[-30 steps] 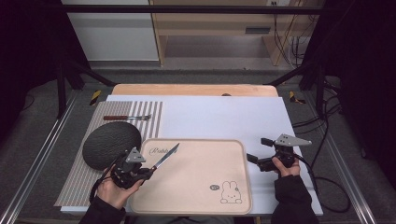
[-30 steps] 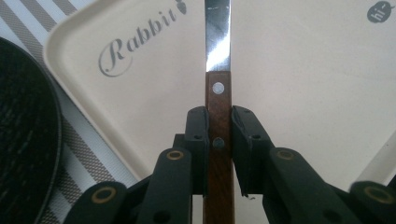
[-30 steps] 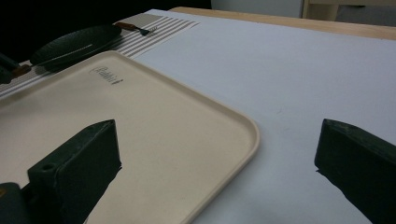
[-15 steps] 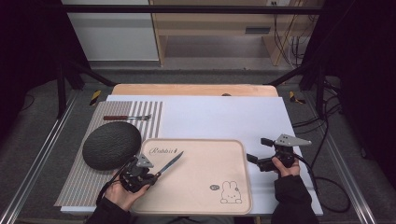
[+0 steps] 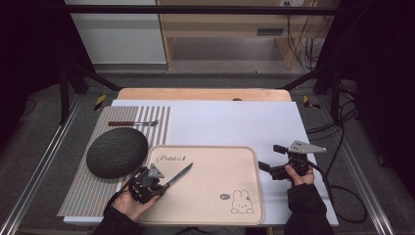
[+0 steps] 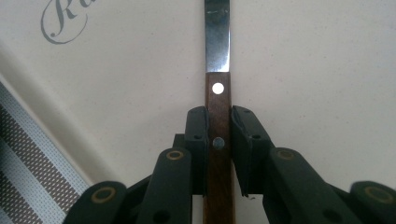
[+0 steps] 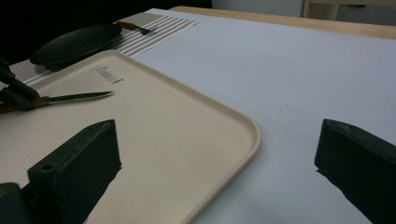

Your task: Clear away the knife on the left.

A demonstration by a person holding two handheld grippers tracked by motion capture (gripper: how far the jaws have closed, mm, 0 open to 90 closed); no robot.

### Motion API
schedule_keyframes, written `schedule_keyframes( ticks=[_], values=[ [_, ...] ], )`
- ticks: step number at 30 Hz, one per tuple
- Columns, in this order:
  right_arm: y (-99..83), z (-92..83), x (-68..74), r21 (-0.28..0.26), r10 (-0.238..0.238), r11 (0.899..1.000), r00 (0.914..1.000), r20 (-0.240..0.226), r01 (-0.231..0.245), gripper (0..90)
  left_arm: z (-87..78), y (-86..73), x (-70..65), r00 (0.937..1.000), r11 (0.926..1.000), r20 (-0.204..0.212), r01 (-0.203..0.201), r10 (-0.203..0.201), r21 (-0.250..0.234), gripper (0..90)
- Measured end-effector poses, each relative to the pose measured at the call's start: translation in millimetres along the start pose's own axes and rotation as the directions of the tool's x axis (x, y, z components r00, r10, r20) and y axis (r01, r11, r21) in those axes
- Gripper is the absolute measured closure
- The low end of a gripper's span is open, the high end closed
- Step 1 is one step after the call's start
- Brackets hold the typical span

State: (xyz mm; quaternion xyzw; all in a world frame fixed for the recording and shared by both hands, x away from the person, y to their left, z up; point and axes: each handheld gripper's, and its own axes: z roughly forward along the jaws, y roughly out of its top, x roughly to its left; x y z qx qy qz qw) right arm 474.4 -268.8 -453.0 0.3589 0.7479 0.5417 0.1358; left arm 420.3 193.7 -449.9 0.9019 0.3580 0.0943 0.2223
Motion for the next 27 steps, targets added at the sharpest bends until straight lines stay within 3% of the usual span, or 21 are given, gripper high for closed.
schedule_keyframes(
  ticks=[6,9,13,18,20,25,27],
  values=[
    [0.1,-0.2,0.1,-0.001,0.001,1.000,1.0000,0.000,-0.001,0.3,0.0,-0.8,0.1,1.0000,0.9999,-0.005,-0.008,0.008,-0.007,76.3],
    [0.1,-0.3,0.2,0.000,0.001,1.000,1.0000,-0.001,-0.001,0.4,-3.3,-1.4,1.6,0.9999,0.9993,-0.010,-0.009,0.009,-0.036,72.5],
    [0.2,-0.3,0.1,-0.001,0.000,1.000,1.0000,0.000,0.000,0.3,-13.0,-0.7,3.4,0.9999,0.9954,-0.016,-0.005,0.004,-0.096,59.1],
    [0.2,-0.4,0.0,-0.001,0.001,1.000,1.0000,0.000,-0.001,0.3,-21.1,0.4,7.3,0.9999,0.9853,-0.005,0.013,-0.014,-0.170,35.5],
    [0.1,-0.2,0.1,0.000,0.002,1.000,1.0000,0.000,-0.002,0.4,-22.4,0.8,9.0,1.0000,0.9812,0.004,0.009,-0.009,-0.193,31.0],
    [0.1,-0.2,0.1,-0.001,0.001,1.000,1.0000,0.001,-0.001,0.3,-22.8,4.9,9.3,0.9998,0.9705,0.019,-0.006,0.011,-0.241,10.3],
    [0.1,-0.3,0.1,-0.002,0.001,1.000,1.0000,0.001,-0.001,0.3,-22.6,6.7,8.6,0.9995,0.9689,0.023,-0.016,0.023,-0.247,8.9]
  ],
)
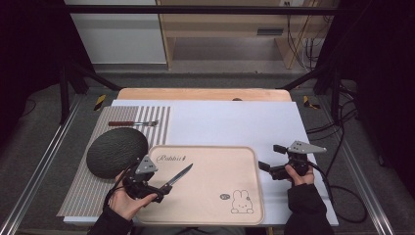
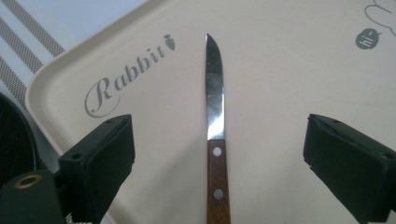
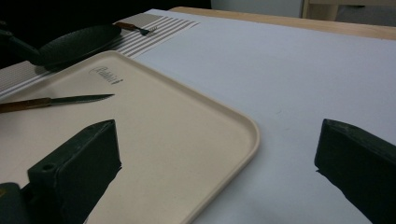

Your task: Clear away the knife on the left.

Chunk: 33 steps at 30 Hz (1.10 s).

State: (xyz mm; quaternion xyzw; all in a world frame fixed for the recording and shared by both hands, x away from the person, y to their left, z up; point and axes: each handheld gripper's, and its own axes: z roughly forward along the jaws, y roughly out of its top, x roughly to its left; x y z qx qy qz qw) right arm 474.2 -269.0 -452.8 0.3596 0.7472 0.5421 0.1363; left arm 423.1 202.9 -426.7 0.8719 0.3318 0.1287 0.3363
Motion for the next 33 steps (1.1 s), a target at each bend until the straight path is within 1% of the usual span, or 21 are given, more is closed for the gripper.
schedule_keyframes(
  ticks=[4,7,10,12,14,16,19,21,24,26,28,30,33],
  values=[
    [-0.1,0.2,0.0,0.001,0.001,1.000,1.0000,0.000,-0.001,0.3,3.7,2.5,0.6,1.0000,0.9998,-0.005,-0.004,0.004,0.019,6.0],
    [-0.1,0.2,-0.1,0.002,0.001,1.000,1.0000,0.000,-0.001,0.3,8.0,4.1,1.8,1.0000,0.9996,0.004,0.005,-0.005,0.026,5.6],
    [0.0,-0.1,-0.2,0.000,0.001,1.000,1.0000,0.001,-0.001,0.3,12.7,7.5,0.3,1.0000,0.9993,0.001,-0.008,0.008,0.037,4.9],
    [-0.1,0.0,-0.2,0.002,0.001,1.000,1.0000,0.001,-0.001,0.3,15.6,10.4,-0.6,0.9998,0.9990,0.016,-0.009,0.008,0.043,4.9],
    [-0.1,0.2,-0.2,0.003,0.001,1.000,1.0000,0.001,-0.001,0.3,18.2,12.9,-1.1,0.9995,0.9992,0.031,-0.011,0.010,0.038,5.1],
    [-0.1,-0.1,-0.2,0.001,0.000,1.000,1.0000,0.001,0.000,0.3,21.7,14.9,-1.4,0.9986,0.9990,0.052,-0.011,0.009,0.043,6.5],
    [0.1,-0.3,-0.2,0.001,0.002,1.000,1.0000,0.001,-0.002,0.4,25.3,16.1,-1.4,0.9974,0.9990,0.071,-0.012,0.009,0.042,12.5],
    [-0.1,0.0,-0.3,0.002,0.000,1.000,1.0000,0.000,0.000,0.3,26.8,17.0,-1.6,0.9961,0.9993,0.087,-0.013,0.010,0.034,19.7],
    [-0.1,0.1,-0.2,0.002,0.000,1.000,1.0000,0.001,0.000,0.3,29.2,18.1,-2.6,0.9970,0.9995,0.076,-0.018,0.016,0.027,26.9],
    [-0.1,0.0,-0.2,0.002,0.000,1.000,1.0000,0.001,0.000,0.3,31.1,18.4,-3.0,0.9965,0.9993,0.081,-0.021,0.018,0.031,34.0],
    [-0.1,0.1,-0.2,0.002,0.000,1.000,1.0000,0.001,0.000,0.3,32.9,18.3,-3.9,0.9962,0.9992,0.085,-0.022,0.019,0.034,38.8],
    [-0.1,0.1,-0.2,0.002,0.000,1.000,1.0000,0.001,0.000,0.3,34.1,17.9,-4.5,0.9950,0.9991,0.098,-0.021,0.017,0.037,48.9],
    [-0.1,0.1,-0.2,0.002,0.000,1.000,1.0000,0.001,0.000,0.3,35.2,16.9,-5.6,0.9950,0.9992,0.099,-0.019,0.016,0.035,57.0]
  ],
)
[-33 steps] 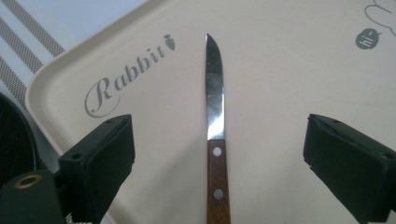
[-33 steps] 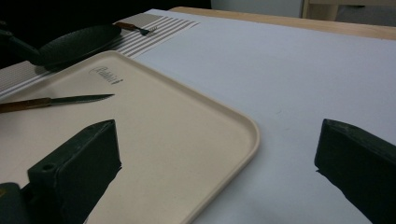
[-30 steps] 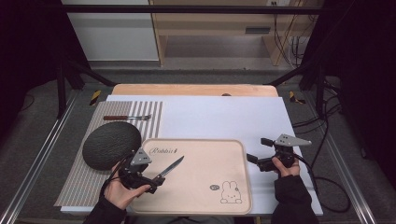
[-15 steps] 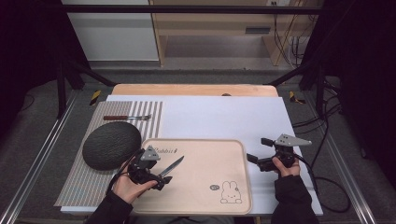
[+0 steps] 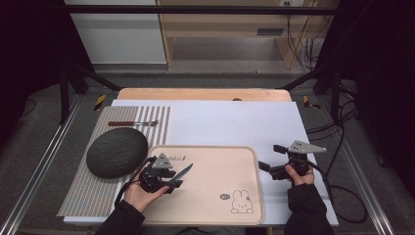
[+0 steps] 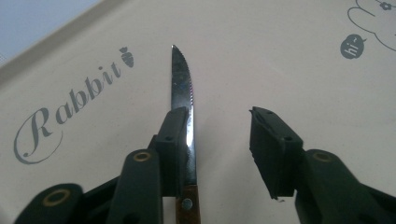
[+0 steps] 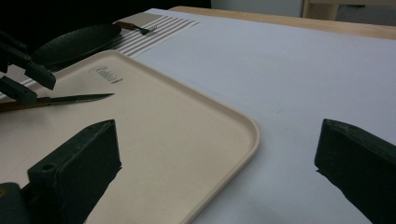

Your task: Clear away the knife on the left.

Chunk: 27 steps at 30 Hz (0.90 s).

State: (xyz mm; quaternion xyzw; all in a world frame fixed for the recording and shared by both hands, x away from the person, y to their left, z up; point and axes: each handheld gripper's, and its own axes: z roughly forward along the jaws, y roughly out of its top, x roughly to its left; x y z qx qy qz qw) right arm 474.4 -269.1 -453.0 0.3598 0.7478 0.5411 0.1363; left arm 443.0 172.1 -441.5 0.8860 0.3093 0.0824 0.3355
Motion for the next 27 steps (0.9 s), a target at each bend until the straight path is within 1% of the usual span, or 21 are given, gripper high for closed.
schedule_keyframes(
  ticks=[4,6,8,14,17,21,27],
  values=[
    [-0.1,0.2,-0.1,0.001,-0.002,1.000,1.0000,0.000,0.002,0.3,3.9,-0.7,-0.9,1.0000,0.9999,0.002,-0.003,0.003,0.014,66.7],
    [0.0,0.1,0.0,0.001,0.000,1.000,1.0000,0.000,0.000,0.3,5.4,-1.2,-1.3,1.0000,0.9999,-0.002,-0.006,0.006,0.012,70.9],
    [0.1,-0.1,0.1,0.000,-0.001,1.000,1.0000,-0.001,0.001,0.3,6.4,-1.6,-1.3,1.0000,0.9999,-0.001,-0.006,0.006,0.016,77.2],
    [0.0,0.2,0.0,0.001,-0.002,1.000,1.0000,-0.001,0.002,0.3,10.8,-3.7,-0.3,1.0000,0.9995,0.005,-0.004,0.003,0.031,87.5],
    [0.0,0.4,0.0,0.001,-0.003,1.000,1.0000,-0.001,0.003,0.3,12.6,-4.2,0.3,1.0000,0.9993,0.004,-0.005,0.005,0.038,89.7],
    [0.0,0.4,0.0,0.001,-0.003,1.000,1.0000,0.000,0.003,0.3,15.3,-4.7,0.4,0.9999,0.9987,-0.001,-0.014,0.014,0.049,89.9],
    [0.0,0.5,-0.1,0.001,-0.003,1.000,1.0000,0.000,0.003,0.3,17.2,-5.7,1.4,0.9995,0.9981,-0.019,-0.026,0.027,0.056,89.9]
  ],
)
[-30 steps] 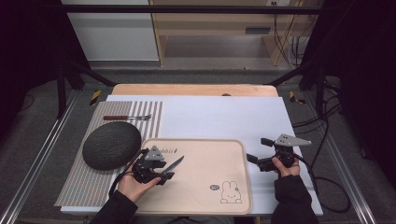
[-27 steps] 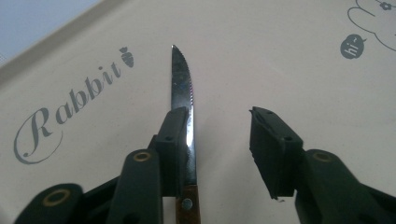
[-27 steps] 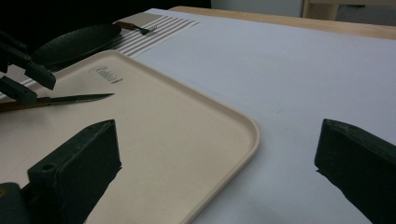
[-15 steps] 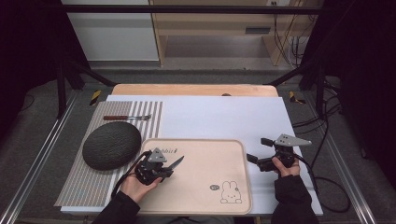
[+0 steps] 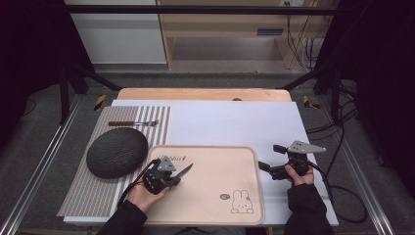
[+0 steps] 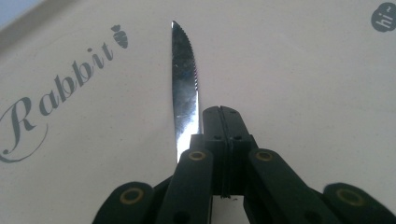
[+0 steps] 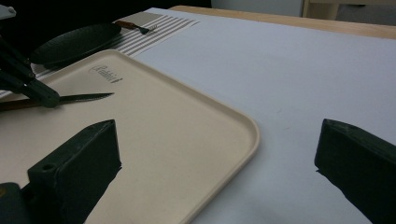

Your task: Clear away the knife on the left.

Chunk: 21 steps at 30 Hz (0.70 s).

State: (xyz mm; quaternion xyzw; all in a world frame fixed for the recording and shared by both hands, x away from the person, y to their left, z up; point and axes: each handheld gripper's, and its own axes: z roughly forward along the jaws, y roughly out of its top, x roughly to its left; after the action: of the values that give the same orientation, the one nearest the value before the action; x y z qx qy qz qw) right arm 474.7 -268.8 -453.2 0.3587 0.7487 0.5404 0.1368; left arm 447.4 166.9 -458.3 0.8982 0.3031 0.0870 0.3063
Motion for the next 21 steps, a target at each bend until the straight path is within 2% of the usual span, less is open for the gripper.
schedule_keyframes(
  ticks=[10,21],
  values=[
    [-0.1,0.3,0.0,0.002,-0.001,1.000,1.0000,0.000,0.001,0.3,0.1,-2.0,2.7,0.9997,1.0000,-0.022,-0.005,0.005,-0.002,90.0],
    [-0.3,0.7,0.3,0.006,0.001,1.000,1.0000,0.000,-0.001,0.3,-1.1,-4.7,7.9,0.9981,0.9999,-0.060,0.010,-0.010,-0.001,90.0]
  ],
)
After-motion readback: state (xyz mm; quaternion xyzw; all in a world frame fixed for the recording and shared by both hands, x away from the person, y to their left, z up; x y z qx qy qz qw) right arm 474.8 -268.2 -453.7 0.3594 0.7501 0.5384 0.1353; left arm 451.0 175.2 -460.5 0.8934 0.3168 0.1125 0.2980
